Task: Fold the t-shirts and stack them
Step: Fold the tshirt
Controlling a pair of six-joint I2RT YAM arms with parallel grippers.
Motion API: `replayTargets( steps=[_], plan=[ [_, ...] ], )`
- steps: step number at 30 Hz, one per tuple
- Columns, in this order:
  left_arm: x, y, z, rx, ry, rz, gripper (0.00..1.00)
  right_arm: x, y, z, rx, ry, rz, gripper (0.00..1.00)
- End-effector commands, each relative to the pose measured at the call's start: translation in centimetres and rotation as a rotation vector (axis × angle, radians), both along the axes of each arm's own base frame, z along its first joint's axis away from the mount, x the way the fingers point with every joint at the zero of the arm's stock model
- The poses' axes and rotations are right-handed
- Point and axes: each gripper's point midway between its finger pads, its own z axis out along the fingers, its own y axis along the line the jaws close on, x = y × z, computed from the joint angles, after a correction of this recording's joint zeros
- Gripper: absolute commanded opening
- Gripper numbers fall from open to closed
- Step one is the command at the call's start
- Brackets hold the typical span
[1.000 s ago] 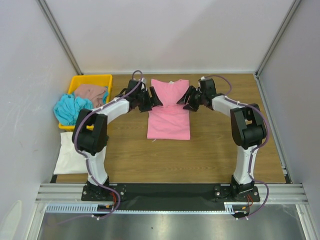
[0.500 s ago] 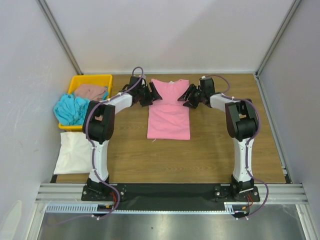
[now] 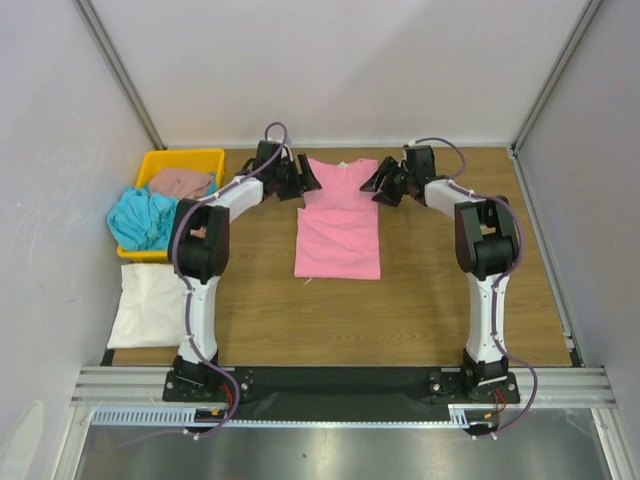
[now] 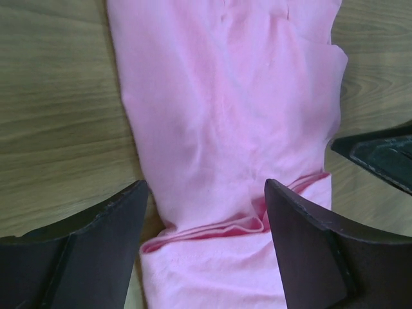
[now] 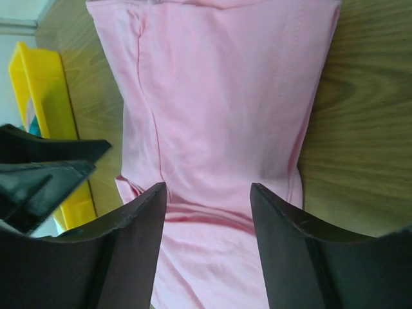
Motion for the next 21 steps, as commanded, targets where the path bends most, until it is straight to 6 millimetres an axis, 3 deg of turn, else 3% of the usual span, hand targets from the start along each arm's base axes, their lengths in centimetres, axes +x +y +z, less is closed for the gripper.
replayTargets(
  steps=[1,2,3,5,6,7,9,10,12,15,16,18,19,21],
  plan=[
    [1.4,1.8,9.1,0.105,-0.22,0.001,0.79,0.3,-0.6,7.0,-0.041,-0.144,0.029,0.62],
    [1.0,2.3,9.9,0.124,-0.223,0.011,0.8,-0.1,-0.8,7.4,-0.054,-0.148,0.032,0.63],
    [0.4,2.8,12.0,0.131,-0.253,0.024,0.8,-0.8,-1.1,8.6,-0.071,-0.154,0.035,0.66],
    [-1.0,3.8,12.5,0.154,-0.241,0.049,0.81,-2.0,-1.5,9.2,-0.081,-0.152,0.03,0.72],
    [-2.1,4.1,14.6,0.134,-0.266,0.062,0.82,-3.3,-1.9,8.1,-0.091,-0.117,0.031,0.81],
    [-3.5,4.4,12.9,0.138,-0.222,0.065,0.82,-4.1,-2.2,9.4,-0.095,-0.138,0.028,0.83],
    [-5.3,4.6,12.8,0.108,-0.201,0.084,0.85,-6.5,-2.5,7.8,-0.12,-0.064,0.028,0.86],
    [-7.0,4.8,12.2,0.107,-0.175,0.086,0.86,-7.5,-2.5,8.8,-0.12,-0.067,0.031,0.86],
    [-9.2,4.8,11.2,0.087,-0.116,0.09,0.87,-9.8,-2.3,7.7,-0.143,-0.009,0.036,0.86],
    [-13.3,4.0,8.1,0.077,-0.024,0.071,0.87,-13.4,-2.6,6.0,-0.18,0.064,0.032,0.87],
    [-15.0,4.0,6.2,0.088,0.028,0.066,0.86,-15.2,-2.5,4.2,-0.194,0.113,0.043,0.87],
    [-16.8,3.7,5.3,0.088,0.064,0.066,0.86,-17.0,-2.5,3.9,-0.186,0.136,0.04,0.86],
    [-18.6,3.3,3.8,0.102,0.1,0.048,0.86,-17.9,-2.2,3.6,-0.187,0.142,0.049,0.86],
    [-19.9,3.0,3.6,0.094,0.106,0.05,0.86,-20.0,-2.5,2.4,-0.194,0.169,0.042,0.86]
  ],
)
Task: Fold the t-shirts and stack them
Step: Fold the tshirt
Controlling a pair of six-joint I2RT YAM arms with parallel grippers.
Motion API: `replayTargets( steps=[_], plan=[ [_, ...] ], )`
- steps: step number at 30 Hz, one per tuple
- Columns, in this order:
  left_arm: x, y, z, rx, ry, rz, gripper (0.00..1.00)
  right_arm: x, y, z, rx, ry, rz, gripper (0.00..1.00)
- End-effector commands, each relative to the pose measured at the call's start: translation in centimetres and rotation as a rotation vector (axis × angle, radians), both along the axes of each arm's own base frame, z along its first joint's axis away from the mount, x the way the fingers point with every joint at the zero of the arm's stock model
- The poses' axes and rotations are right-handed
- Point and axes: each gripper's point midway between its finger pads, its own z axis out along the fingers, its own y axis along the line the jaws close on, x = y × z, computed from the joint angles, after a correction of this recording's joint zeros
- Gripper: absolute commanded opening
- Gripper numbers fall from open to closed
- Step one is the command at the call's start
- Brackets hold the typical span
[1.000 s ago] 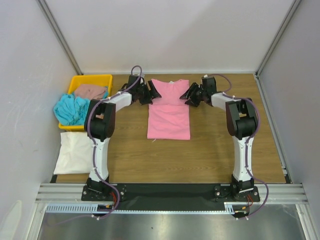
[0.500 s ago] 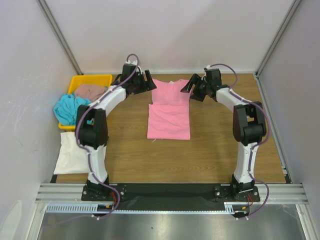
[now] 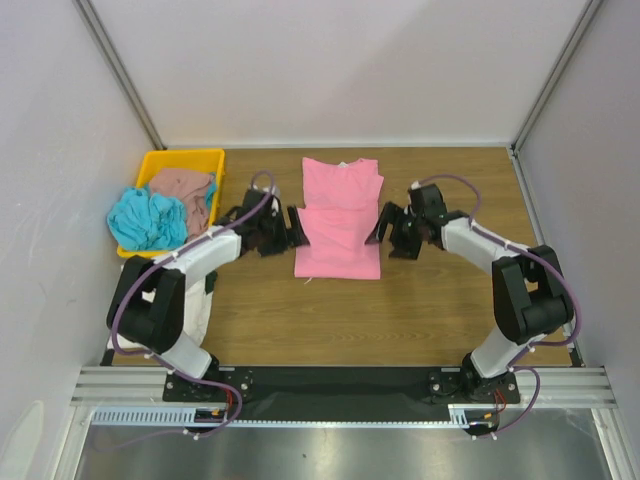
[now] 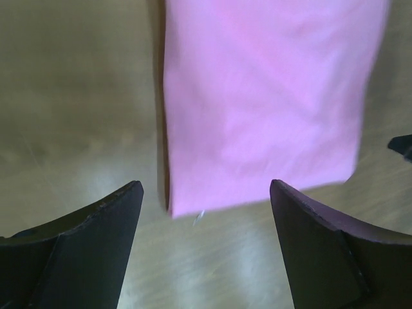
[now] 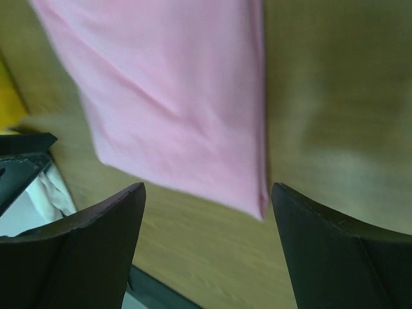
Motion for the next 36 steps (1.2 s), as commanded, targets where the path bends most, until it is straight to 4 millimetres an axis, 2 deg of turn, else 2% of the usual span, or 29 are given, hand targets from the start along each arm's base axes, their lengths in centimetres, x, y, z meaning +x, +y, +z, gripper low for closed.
replayTargets(
  steps=[1,2,5,8,12,15,22,24,30,34,36],
  plan=[
    [-3.5,-0.9,-0.4,-0.022,0.038,0.009,0.86,-2.9,-0.6,-0.4,-0.018,0.031,-0.03,0.85],
    [-4.0,-0.9,-0.5,-0.019,0.041,0.007,0.86,-4.4,-0.5,-1.6,-0.026,0.06,-0.019,0.85],
    [-5.4,-0.7,-1.1,0.0,0.051,0.012,0.85,-6.3,-0.3,-2.5,-0.026,0.082,-0.009,0.82],
    [-6.4,-0.5,-1.9,0.007,0.06,0.011,0.85,-7.0,-0.1,-3.0,-0.039,0.076,-0.011,0.8],
    [-7.4,-0.2,-3.3,-0.001,0.083,0.026,0.82,-8.0,0.0,-4.1,-0.054,0.085,-0.016,0.71],
    [-7.7,-0.2,-4.2,-0.012,0.088,0.024,0.81,-7.7,-0.1,-4.8,-0.069,0.08,-0.035,0.67],
    [-6.8,-0.7,-5.3,-0.01,0.081,0.015,0.76,-6.8,-0.6,-6.9,-0.117,0.088,-0.068,0.56],
    [-6.9,-0.6,-6.2,0.001,0.101,0.019,0.74,-6.7,-0.5,-7.5,-0.118,0.096,-0.07,0.53],
    [-7.0,-0.4,-8.1,0.018,0.137,0.042,0.6,-6.3,-0.3,-8.0,-0.114,0.089,-0.082,0.45],
    [-6.6,-0.3,-8.9,0.037,0.142,0.052,0.46,-5.9,-0.1,-8.3,-0.112,0.088,-0.073,0.42],
    [-6.6,-0.2,-9.1,0.043,0.147,0.051,0.4,-5.9,0.1,-8.5,-0.109,0.095,-0.07,0.35]
  ],
)
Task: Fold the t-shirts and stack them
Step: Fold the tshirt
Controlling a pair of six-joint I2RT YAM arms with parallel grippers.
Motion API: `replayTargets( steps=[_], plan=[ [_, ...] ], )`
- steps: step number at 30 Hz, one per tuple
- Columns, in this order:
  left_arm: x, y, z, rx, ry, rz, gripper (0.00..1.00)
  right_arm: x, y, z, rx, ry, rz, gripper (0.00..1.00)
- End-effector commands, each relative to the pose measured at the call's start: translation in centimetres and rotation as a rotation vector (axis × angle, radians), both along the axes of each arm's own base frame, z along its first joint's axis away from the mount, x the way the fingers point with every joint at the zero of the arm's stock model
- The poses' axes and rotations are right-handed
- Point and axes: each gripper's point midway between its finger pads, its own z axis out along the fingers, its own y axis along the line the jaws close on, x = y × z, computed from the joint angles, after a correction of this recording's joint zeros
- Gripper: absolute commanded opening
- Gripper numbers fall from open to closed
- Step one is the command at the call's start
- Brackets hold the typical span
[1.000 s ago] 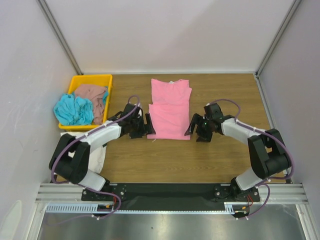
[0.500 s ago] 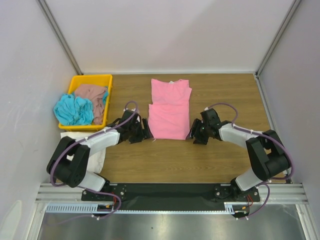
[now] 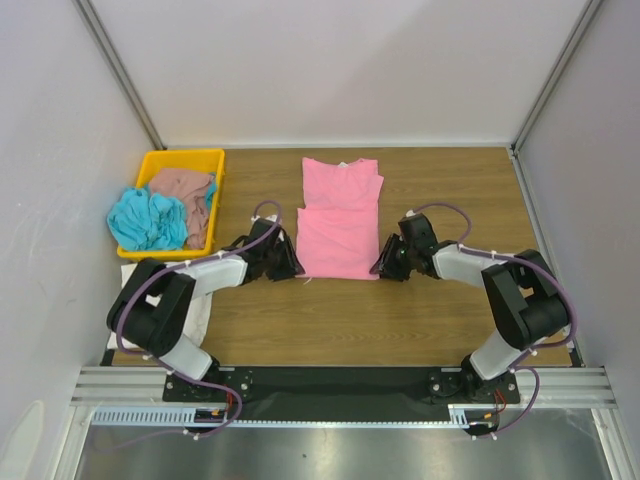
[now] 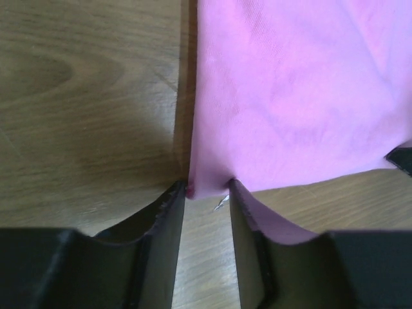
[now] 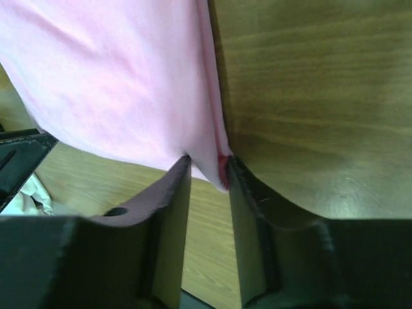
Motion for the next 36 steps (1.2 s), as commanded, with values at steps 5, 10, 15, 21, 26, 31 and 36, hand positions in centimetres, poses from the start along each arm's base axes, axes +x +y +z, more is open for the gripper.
replayTargets(
  steps=[5,10,15,21,26,31,36],
  plan=[
    [-0.2,1.0,-2.2,0.079,0.041,0.015,0.01,-0.4,-0.8,-2.2,-0.068,0.047,-0.01,0.04],
    [-1.6,1.3,-2.4,0.086,0.071,0.005,0.0,-2.7,-2.0,-3.1,-0.11,0.114,-0.005,0.0],
    [-4.7,1.7,-1.8,0.106,0.11,-0.027,0.0,-7.0,-3.3,-3.9,-0.119,0.195,0.018,0.0],
    [-9.7,3.3,0.0,0.171,0.187,-0.061,0.0,-12.6,-3.7,-2.8,-0.126,0.264,0.064,0.0],
    [-14.6,3.4,1.9,0.143,0.208,-0.1,0.0,-16.6,-3.5,-0.7,-0.07,0.29,0.063,0.0],
    [-18.9,4.3,2.7,0.14,0.288,-0.117,0.0,-20.5,-4.1,0.7,-0.035,0.334,0.051,0.0],
    [-21.2,4.8,6.8,0.138,0.31,-0.158,0.0,-22.0,-3.6,4.4,0.074,0.329,0.027,0.0]
  ],
)
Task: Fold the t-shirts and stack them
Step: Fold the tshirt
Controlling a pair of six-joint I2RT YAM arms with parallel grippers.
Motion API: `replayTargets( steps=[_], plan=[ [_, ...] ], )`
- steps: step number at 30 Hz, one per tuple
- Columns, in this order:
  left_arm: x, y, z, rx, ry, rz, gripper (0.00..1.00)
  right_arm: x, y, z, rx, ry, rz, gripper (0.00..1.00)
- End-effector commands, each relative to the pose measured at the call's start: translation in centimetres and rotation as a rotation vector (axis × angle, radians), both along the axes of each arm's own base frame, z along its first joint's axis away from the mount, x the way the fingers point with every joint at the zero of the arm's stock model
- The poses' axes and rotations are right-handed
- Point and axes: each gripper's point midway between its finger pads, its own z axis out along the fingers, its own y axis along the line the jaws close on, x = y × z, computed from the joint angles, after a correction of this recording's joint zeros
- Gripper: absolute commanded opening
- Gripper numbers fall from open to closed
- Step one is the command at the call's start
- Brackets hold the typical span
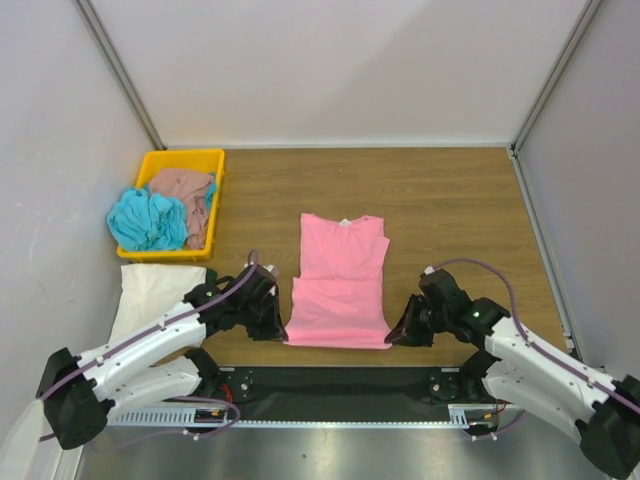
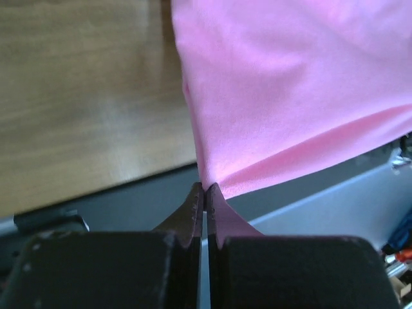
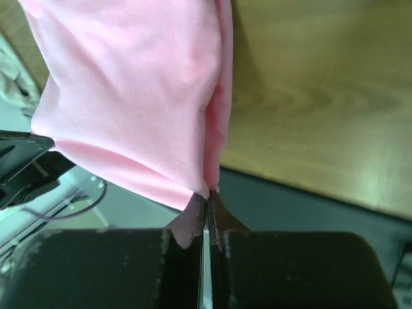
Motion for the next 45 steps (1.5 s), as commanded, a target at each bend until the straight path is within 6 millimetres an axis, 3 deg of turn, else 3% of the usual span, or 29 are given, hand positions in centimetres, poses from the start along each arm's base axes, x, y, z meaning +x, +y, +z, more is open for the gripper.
replayTargets(
  steps=[1,2,3,6,9,14,18,22,32,44,45],
  plan=[
    [-2.4,2.8,2.3,0.106,0.07,0.031,0.0,-3.0,-2.3,0.4,-0.082,0.142,-0.069,0.0],
    [-2.2,2.7,3.2,0.095,0.057,0.031,0.0,-2.3,-1.8,2.3,-0.052,0.108,-0.077,0.0],
    [-1.4,2.4,5.2,0.085,0.012,0.035,0.0,-2.4,-2.0,3.0,-0.061,0.107,-0.074,0.0],
    [1.2,1.5,8.1,0.11,-0.057,0.009,0.0,-0.6,-1.5,5.7,-0.084,0.052,-0.069,0.0],
    [4.1,1.3,9.5,0.142,-0.07,0.033,0.0,2.1,-1.1,7.0,-0.148,-0.009,-0.025,0.0],
    [9.2,1.5,9.8,0.153,-0.094,0.107,0.0,8.2,-2.1,7.8,-0.198,-0.143,0.004,0.0],
    [13.2,0.1,11.4,0.118,-0.174,0.12,0.0,13.9,-3.1,8.5,-0.175,-0.248,-0.048,0.0],
    [15.5,-1.4,11.9,0.092,-0.212,0.115,0.0,17.1,-2.6,8.9,-0.143,-0.299,-0.042,0.0],
    [19.4,-0.9,10.0,0.118,-0.215,0.176,0.0,22.0,-2.3,7.6,-0.144,-0.315,-0.057,0.0],
    [24.3,-1.1,6.3,0.113,-0.214,0.203,0.0,24.4,-2.5,3.0,-0.157,-0.212,-0.095,0.0],
    [25.2,-1.2,5.1,0.12,-0.203,0.212,0.0,25.3,-2.4,2.3,-0.14,-0.217,-0.093,0.0]
  ],
)
